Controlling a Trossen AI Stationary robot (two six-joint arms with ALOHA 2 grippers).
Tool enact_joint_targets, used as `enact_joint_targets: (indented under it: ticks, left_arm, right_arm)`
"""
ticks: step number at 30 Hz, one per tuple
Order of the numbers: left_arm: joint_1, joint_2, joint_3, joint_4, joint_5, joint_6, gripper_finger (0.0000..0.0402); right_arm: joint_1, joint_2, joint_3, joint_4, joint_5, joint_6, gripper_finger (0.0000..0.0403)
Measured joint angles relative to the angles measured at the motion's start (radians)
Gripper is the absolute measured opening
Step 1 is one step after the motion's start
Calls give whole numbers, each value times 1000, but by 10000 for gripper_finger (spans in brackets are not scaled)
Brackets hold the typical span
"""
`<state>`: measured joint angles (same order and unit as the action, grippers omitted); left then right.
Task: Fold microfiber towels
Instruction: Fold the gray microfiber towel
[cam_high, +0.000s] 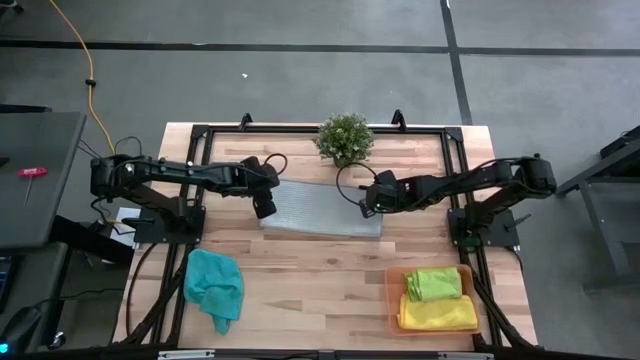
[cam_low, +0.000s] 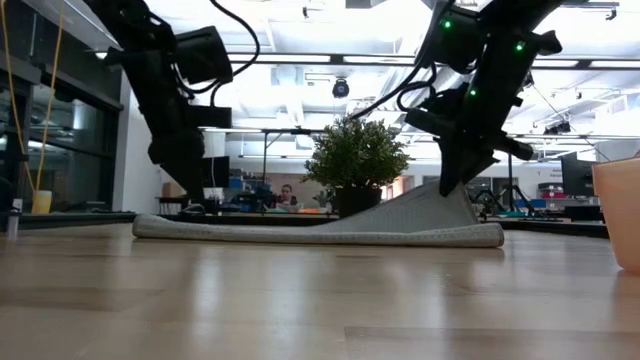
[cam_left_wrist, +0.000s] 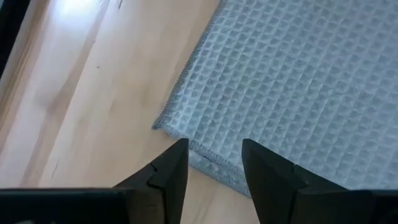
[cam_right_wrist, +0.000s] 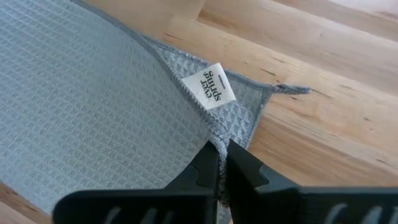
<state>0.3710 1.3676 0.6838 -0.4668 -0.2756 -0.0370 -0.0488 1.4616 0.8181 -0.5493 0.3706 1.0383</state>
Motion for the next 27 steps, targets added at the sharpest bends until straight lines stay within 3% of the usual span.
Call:
enact_joint_targets:
  ticks: [4,10,14,20,27]
  left_arm:
    - [1,5,0,6,-26,11,139]
    - [53,-28,23,30,-44,117,138]
    - [160,-59,82,29,58,118,138]
    - [338,-5,125,22,291,4,138]
    - [389,159,125,27,418,-123,138]
  right_arm:
    - [-36,0,0,30,-39,-50,52]
    - [-101,-30,0,44,13,-131,171]
    - [-142,-88,0,23,15,-214,228]
    - [-179,-143,0,-21,-17,-278,245]
    - [-183,-144,0,-20,-30,-277,245]
